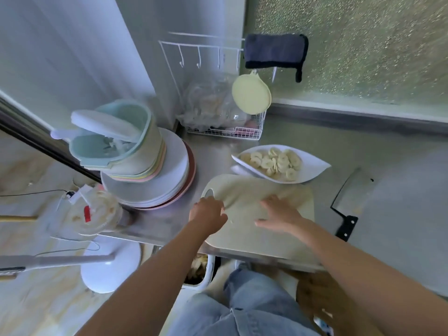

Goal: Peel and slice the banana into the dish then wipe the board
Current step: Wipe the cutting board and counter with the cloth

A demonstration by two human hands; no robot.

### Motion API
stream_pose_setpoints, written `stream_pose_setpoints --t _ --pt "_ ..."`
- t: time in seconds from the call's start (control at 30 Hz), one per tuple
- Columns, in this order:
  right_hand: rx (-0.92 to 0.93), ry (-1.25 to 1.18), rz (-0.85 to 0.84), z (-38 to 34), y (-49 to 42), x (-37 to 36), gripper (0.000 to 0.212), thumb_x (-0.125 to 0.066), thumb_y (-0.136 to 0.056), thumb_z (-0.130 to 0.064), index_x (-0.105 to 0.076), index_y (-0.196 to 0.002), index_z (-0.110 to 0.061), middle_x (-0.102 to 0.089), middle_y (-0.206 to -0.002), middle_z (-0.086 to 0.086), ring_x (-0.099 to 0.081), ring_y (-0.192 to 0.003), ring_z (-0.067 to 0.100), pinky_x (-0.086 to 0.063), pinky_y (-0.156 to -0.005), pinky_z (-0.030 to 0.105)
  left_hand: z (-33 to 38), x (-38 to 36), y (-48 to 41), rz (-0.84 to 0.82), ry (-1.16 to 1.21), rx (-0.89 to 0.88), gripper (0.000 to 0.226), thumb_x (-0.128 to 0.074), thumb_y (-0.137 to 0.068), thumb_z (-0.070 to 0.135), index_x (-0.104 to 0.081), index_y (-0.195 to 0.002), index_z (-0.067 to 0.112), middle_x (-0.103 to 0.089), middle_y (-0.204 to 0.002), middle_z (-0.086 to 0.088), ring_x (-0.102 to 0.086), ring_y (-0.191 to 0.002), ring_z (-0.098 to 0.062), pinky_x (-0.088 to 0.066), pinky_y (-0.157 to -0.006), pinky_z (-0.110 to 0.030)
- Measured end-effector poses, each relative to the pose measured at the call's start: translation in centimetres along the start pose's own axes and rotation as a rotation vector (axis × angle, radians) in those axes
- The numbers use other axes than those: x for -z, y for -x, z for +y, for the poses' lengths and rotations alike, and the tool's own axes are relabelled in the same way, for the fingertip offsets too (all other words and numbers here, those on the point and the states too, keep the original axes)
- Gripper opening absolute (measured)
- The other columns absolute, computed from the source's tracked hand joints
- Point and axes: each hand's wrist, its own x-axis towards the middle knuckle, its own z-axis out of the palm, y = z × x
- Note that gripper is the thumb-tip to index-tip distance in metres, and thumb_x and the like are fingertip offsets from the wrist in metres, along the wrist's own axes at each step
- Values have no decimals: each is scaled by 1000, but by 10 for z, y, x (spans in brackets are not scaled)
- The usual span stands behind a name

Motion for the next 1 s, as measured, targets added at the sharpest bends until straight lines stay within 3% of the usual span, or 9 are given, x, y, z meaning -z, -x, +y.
stream_pose_setpoints --t 0.17,0.23,0.33,0.47,0.6,0.67,0.77,0.9,1.0 --pt "49 -808 383 -8 -8 97 10 -57 -91 -25 -64 -95 -19 -67 -101 5 -64 -92 23 -48 -81 36 20 54 -23 52 313 31 26 -49 -90 26 -68 -106 19 -67 -112 -1 -61 -101 -23 -50 -87 -32" --pt "44 -1206 562 -17 -5 141 12 -57 -92 -25 -56 -101 -16 -65 -102 6 -64 -86 19 -51 -77 35 30 80 -33 82 444 5 23 -50 -91 23 -68 -103 14 -68 -110 -4 -62 -100 -25 -47 -84 -29" --pt "8 -1387 896 -24 -5 207 35 -60 -89 -35 -42 -111 -14 -52 -109 1 -57 -98 17 -49 -83 33 44 122 -44 179 652 -28 27 -51 -86 28 -69 -92 8 -70 -98 -14 -64 -93 -32 -45 -75 -30" --pt "-90 -1578 767 -34 -17 265 59 -70 -80 -44 -45 -122 -10 -55 -119 4 -55 -99 16 -49 -85 31 57 161 -50 284 937 -45 22 -53 -90 21 -68 -105 14 -70 -101 -13 -65 -91 -29 -52 -86 -41" --pt "-206 -1515 633 -40 -21 273 40 -73 -79 -40 -55 -100 -11 -59 -79 -2 -50 -62 11 -38 -54 25 64 179 -57 348 1028 -17 21 -51 -91 15 -64 -107 19 -69 -103 -10 -63 -90 -26 -51 -81 -36" --pt "-218 -1517 610 -41 -22 273 25 -71 -82 -32 -56 -87 -13 -52 -66 -4 -44 -53 10 -33 -50 24 66 185 -59 360 1056 -19 20 -50 -91 13 -63 -106 19 -69 -99 -9 -62 -85 -23 -51 -79 -36" --pt "-69 -1587 677 -42 -17 280 13 -64 -84 -20 -55 -75 -17 -49 -66 -3 -43 -56 9 -38 -57 24 69 190 -62 392 1112 -12 23 -48 -93 11 -63 -110 14 -69 -95 -7 -62 -84 -21 -52 -83 -37" --pt "238 -1745 647 -44 -3 290 7 -55 -90 -16 -57 -84 -19 -59 -85 -1 -59 -87 14 -47 -87 31 72 194 -63 420 1297 -6 26 -46 -98 16 -61 -117 8 -66 -95 -6 -59 -83 -19 -50 -76 -33" --pt "233 -1859 599 -42 -2 287 5 -55 -91 -12 -56 -89 -17 -61 -94 3 -62 -97 19 -49 -92 36 77 200 -62 400 1488 -4 29 -44 -99 23 -58 -119 6 -66 -104 -11 -61 -89 -22 -52 -84 -37"
